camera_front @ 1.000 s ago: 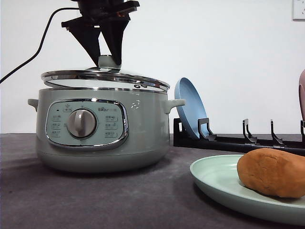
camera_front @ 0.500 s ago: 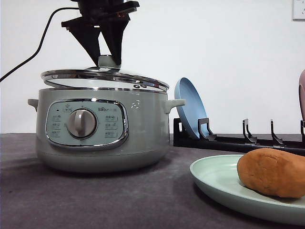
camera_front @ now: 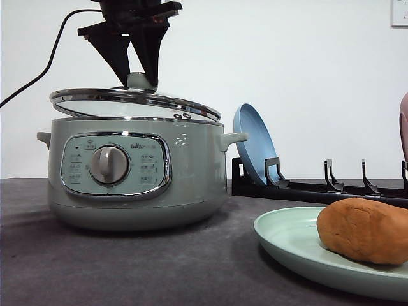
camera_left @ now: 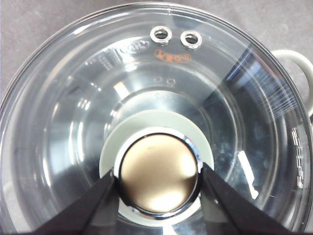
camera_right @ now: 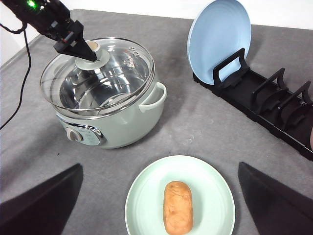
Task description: Transfer potato from steamer to green plate
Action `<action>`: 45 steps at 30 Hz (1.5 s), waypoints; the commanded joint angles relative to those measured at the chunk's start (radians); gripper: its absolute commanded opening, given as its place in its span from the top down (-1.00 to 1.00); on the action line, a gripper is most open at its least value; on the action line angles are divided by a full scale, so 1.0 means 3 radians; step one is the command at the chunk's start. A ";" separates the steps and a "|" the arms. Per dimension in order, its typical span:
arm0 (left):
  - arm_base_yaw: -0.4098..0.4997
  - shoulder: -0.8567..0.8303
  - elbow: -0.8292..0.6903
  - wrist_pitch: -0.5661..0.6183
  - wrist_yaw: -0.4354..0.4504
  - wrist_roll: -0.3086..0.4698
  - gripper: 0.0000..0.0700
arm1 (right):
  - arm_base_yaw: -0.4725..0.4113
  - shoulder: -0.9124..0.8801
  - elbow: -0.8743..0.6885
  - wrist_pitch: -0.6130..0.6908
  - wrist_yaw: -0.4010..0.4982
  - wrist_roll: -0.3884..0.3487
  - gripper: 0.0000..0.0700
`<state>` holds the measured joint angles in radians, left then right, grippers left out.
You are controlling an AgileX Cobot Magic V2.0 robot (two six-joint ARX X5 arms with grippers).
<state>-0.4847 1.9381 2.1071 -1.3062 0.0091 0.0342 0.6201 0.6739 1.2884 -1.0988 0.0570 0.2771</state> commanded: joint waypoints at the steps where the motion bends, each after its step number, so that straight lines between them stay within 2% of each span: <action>1: -0.0016 -0.0057 0.0135 0.0066 0.0041 -0.0044 1.00 | 0.0023 0.0013 0.0056 0.0020 0.0014 0.0015 -0.84; 18: -0.0025 0.0052 0.0133 0.0027 0.0045 -0.0056 1.00 | 0.0023 0.0013 0.0056 0.0020 0.0014 0.0015 -0.84; 23: -0.0060 0.0193 0.0132 -0.0090 0.0062 -0.0055 0.92 | 0.0023 0.0013 0.0056 0.0020 0.0013 0.0015 -0.84; 31: -0.0060 0.0418 0.0132 -0.0119 0.0053 -0.0051 0.95 | 0.0023 0.0012 0.0056 0.0018 0.0013 0.0015 -0.84; 38: -0.0064 0.0406 0.0132 -0.0195 -0.0143 0.0215 0.96 | 0.0023 0.0012 0.0056 0.0018 0.0012 0.0012 -0.84; 43: -0.0058 0.0406 0.0132 -0.0200 -0.0137 0.0273 0.96 | 0.0023 0.0012 0.0056 0.0019 0.0013 0.0001 -0.84; 45: -0.0058 0.0406 0.0132 -0.0199 -0.0027 0.0248 0.96 | 0.0023 0.0012 0.0056 0.0019 0.0013 -0.0003 -0.84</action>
<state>-0.4938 1.9949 2.1448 -1.3594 -0.0039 0.0479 0.6201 0.6736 1.2884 -1.0988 0.0570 0.2771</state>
